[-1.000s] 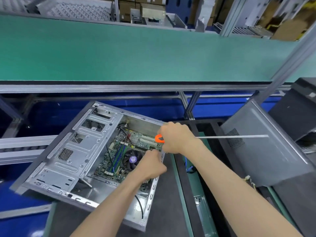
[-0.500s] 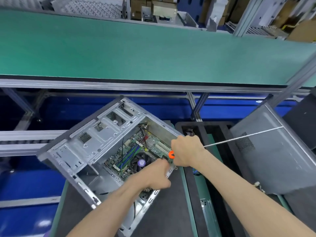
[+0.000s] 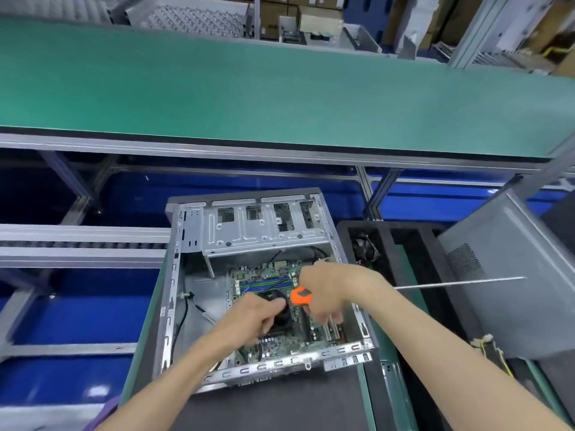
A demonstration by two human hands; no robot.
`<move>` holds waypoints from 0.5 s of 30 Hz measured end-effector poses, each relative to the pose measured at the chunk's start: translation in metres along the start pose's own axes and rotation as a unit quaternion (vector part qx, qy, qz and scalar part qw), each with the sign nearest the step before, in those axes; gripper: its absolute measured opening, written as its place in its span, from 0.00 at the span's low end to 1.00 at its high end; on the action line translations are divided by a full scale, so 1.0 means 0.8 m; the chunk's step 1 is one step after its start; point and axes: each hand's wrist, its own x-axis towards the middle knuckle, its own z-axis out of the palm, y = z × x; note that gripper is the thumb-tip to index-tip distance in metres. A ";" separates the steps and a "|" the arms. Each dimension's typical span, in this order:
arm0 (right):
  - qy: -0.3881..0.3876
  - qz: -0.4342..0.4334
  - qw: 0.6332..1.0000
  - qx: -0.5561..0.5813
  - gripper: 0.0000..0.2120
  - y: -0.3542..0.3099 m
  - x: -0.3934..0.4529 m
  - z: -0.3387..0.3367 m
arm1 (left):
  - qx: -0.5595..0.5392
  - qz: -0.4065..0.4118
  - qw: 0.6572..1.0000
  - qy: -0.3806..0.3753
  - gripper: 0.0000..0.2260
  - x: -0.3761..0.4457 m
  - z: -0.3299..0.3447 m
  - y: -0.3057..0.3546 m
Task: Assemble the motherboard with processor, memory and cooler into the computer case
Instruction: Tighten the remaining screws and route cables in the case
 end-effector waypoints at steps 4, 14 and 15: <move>0.252 -0.050 0.966 -0.018 0.13 -0.020 0.001 -0.032 | -0.441 -0.033 0.883 0.159 0.19 0.018 -0.026 -0.005; 0.380 -0.125 0.916 -0.037 0.03 -0.068 0.043 -0.001 | -0.674 0.082 0.731 0.076 0.36 0.027 -0.022 0.010; 0.372 -0.133 0.918 -0.027 0.06 -0.071 0.047 0.003 | -0.668 0.078 0.737 0.073 0.36 0.025 -0.021 0.014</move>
